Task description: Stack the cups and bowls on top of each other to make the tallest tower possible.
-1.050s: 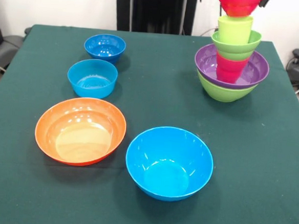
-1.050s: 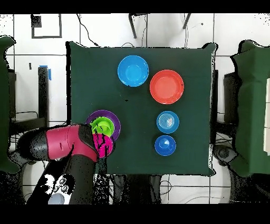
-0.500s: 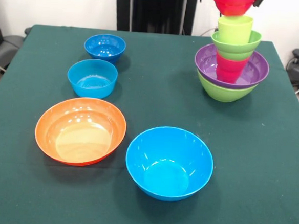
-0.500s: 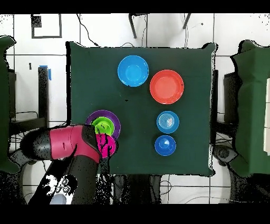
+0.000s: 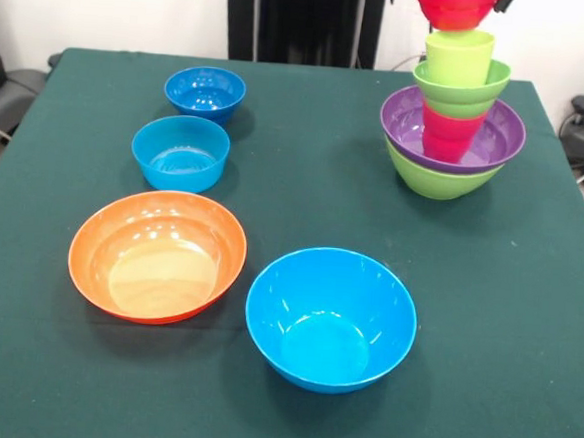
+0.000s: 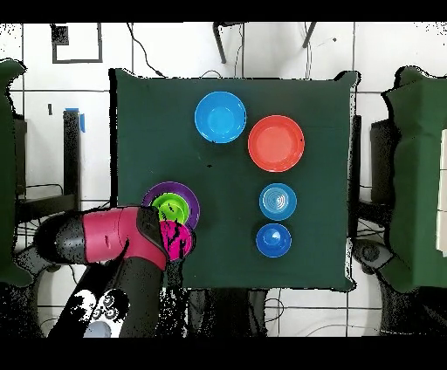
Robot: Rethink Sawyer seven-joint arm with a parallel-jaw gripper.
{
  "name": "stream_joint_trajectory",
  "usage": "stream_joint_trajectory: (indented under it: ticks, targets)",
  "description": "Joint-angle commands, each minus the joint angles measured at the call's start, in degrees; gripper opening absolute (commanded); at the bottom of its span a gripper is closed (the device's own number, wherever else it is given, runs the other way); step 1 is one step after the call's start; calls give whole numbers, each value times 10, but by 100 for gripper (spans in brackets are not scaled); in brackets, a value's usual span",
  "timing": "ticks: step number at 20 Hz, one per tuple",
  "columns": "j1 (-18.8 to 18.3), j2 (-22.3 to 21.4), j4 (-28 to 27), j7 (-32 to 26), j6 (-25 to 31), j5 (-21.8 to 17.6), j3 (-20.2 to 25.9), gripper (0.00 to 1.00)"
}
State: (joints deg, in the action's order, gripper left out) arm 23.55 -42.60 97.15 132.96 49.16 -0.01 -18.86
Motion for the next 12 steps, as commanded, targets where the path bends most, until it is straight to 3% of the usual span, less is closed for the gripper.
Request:
stream_joint_trajectory:
  ticks: [1, 12]
  targets:
    - [2, 22, -24, 108, -1, 24, 33, 0]
    - [-3, 26, -43, 94, 14, 30, 33, 0]
